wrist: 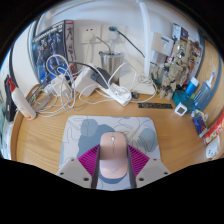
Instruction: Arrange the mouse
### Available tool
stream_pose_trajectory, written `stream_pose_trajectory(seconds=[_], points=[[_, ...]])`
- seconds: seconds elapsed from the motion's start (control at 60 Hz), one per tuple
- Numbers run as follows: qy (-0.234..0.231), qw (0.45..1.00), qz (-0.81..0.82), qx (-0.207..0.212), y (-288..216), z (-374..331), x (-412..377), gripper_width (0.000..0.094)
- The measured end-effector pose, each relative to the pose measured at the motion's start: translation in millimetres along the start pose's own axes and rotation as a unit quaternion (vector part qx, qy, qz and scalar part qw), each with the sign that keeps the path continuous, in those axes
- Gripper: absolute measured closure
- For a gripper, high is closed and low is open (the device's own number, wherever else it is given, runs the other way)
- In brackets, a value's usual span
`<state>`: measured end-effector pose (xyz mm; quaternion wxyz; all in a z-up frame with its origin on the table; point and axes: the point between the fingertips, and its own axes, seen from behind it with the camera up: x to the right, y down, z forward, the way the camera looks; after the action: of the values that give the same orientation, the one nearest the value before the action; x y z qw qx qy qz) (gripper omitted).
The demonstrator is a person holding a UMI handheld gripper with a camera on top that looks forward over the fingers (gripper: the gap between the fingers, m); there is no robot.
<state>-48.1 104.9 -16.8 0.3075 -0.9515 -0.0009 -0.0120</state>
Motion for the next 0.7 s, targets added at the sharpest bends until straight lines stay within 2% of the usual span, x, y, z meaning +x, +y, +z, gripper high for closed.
stream_pose_trajectory(seconds=[0.033,0.083,0.117,0.45,0.7], points=[[0.004,1.000,0.005,0.001,-1,-1,3,0.0406],[0.012,1.000,0.008,-0.004,-2,-6,8,0.0212],[0.017,1.000,0.011,-0.004,-5,-14,10,0.0124],[0.009,0.996,0.036,0.081,-81,-167,-17,0.0083],[-0.008,0.992,0.036,0.122,-91,-256,-48,0.0080]])
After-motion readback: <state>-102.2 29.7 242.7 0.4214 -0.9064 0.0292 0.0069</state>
